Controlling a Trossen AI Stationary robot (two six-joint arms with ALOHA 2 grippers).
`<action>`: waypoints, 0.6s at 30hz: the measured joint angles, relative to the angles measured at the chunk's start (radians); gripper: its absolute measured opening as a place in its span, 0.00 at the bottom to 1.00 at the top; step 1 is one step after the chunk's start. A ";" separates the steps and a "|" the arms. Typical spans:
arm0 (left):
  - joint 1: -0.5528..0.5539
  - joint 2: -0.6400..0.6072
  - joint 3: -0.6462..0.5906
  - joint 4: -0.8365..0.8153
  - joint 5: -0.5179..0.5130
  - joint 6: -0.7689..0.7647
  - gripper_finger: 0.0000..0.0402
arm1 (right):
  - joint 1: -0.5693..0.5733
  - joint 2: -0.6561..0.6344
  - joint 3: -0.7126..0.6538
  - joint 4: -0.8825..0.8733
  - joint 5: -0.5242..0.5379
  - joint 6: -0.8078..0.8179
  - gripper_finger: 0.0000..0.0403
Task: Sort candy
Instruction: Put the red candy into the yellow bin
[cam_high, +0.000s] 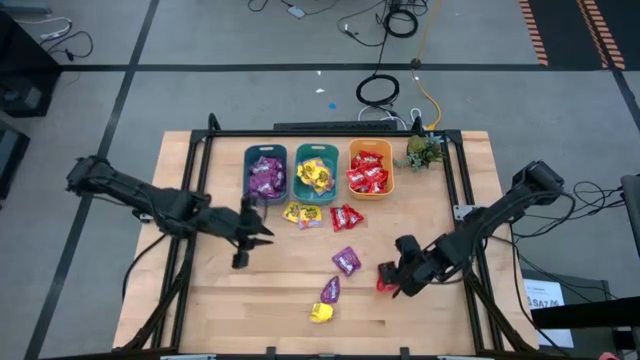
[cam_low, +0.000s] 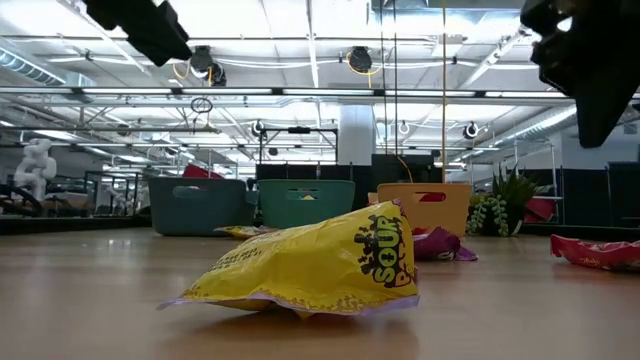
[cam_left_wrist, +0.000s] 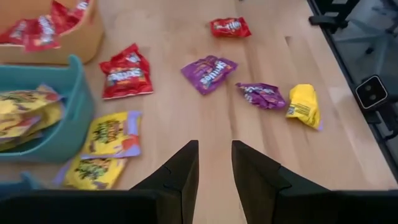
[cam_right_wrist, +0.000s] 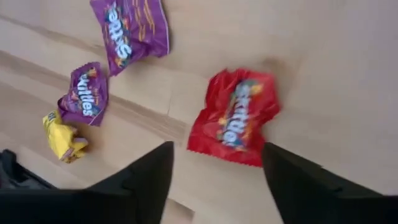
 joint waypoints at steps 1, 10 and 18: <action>0.012 -0.032 -0.020 0.000 0.008 0.009 0.26 | 0.005 0.020 0.000 0.025 0.000 0.021 0.60; 0.081 -0.352 -0.275 0.209 0.029 0.080 0.26 | 0.000 0.251 0.003 0.141 -0.150 0.209 0.73; 0.093 -0.526 -0.507 0.487 0.068 0.111 0.26 | -0.020 0.357 0.049 0.096 -0.155 0.298 0.68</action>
